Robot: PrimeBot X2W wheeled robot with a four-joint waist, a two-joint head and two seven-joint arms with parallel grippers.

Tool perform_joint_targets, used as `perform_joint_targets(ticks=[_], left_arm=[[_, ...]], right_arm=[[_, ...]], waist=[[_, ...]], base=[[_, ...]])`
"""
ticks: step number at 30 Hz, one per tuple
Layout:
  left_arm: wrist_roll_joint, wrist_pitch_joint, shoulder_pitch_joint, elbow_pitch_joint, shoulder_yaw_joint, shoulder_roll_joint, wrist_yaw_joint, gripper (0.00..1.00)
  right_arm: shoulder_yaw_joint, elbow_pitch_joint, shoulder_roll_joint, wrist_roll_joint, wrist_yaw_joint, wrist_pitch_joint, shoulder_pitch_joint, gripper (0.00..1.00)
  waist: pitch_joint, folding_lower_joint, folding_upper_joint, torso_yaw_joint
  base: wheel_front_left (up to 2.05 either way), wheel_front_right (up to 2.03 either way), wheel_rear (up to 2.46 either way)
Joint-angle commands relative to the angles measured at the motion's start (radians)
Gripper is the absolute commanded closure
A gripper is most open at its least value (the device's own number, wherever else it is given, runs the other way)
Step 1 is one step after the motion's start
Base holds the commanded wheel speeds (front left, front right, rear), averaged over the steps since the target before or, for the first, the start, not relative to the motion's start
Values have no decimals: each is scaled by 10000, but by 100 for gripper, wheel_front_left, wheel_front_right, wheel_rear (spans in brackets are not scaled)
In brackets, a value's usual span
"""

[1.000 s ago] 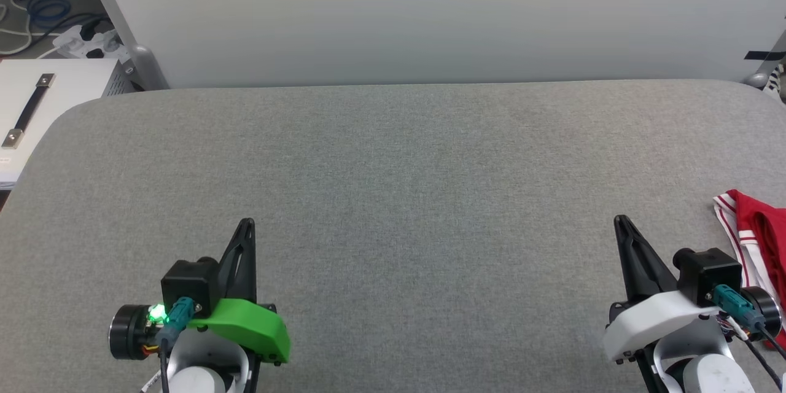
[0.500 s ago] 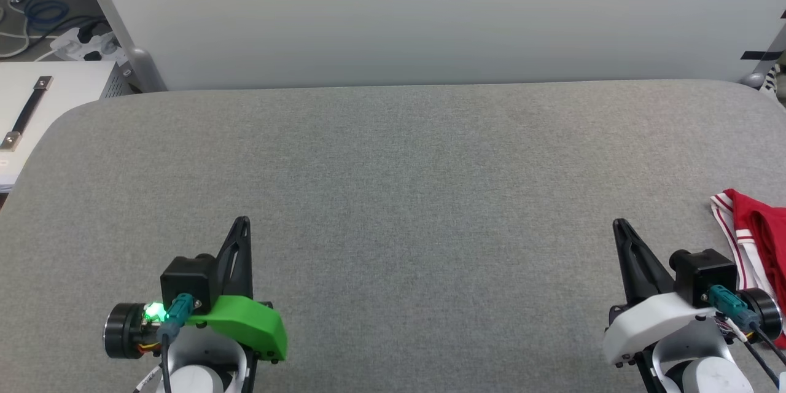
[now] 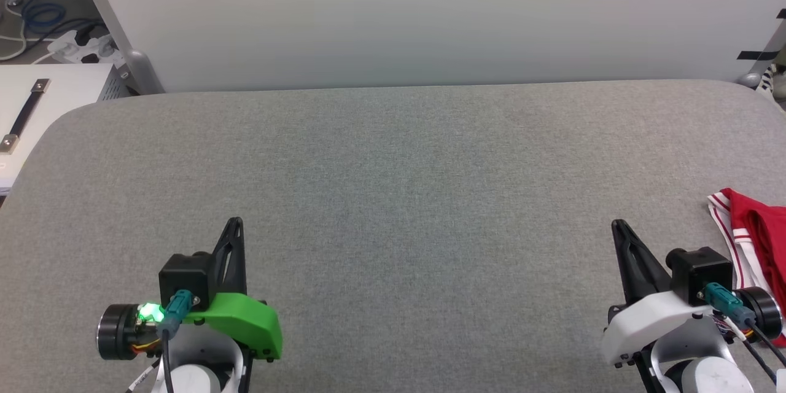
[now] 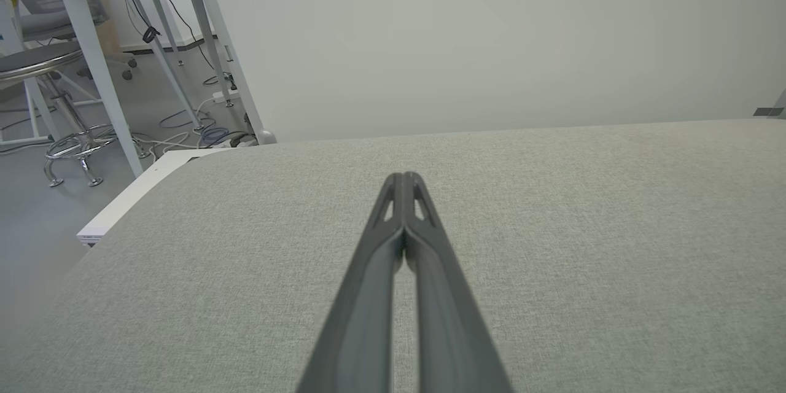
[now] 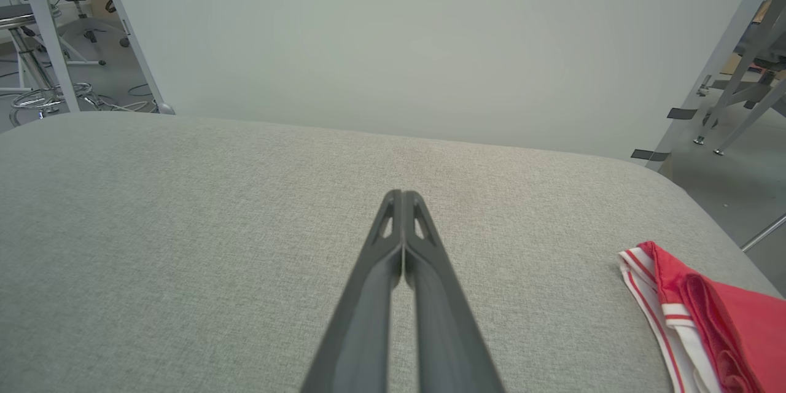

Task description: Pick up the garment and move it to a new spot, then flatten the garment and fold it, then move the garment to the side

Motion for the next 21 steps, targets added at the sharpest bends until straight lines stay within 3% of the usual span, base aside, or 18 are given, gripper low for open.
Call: perform_joint_targets(ticks=[1,21], left_arm=[[94,55,187,-90,55,-70,64,100],[187,166,196,-141,95,-74,120,100]], right_arm=[[-14,-90,82,-116,-11,61,154,100],[-20,-156,112,-208,-11,166,185,100]], waist=[[-3,0,0,-5],[-13,0,0,-24]], base=[[0,0,0],[0,0,0]])
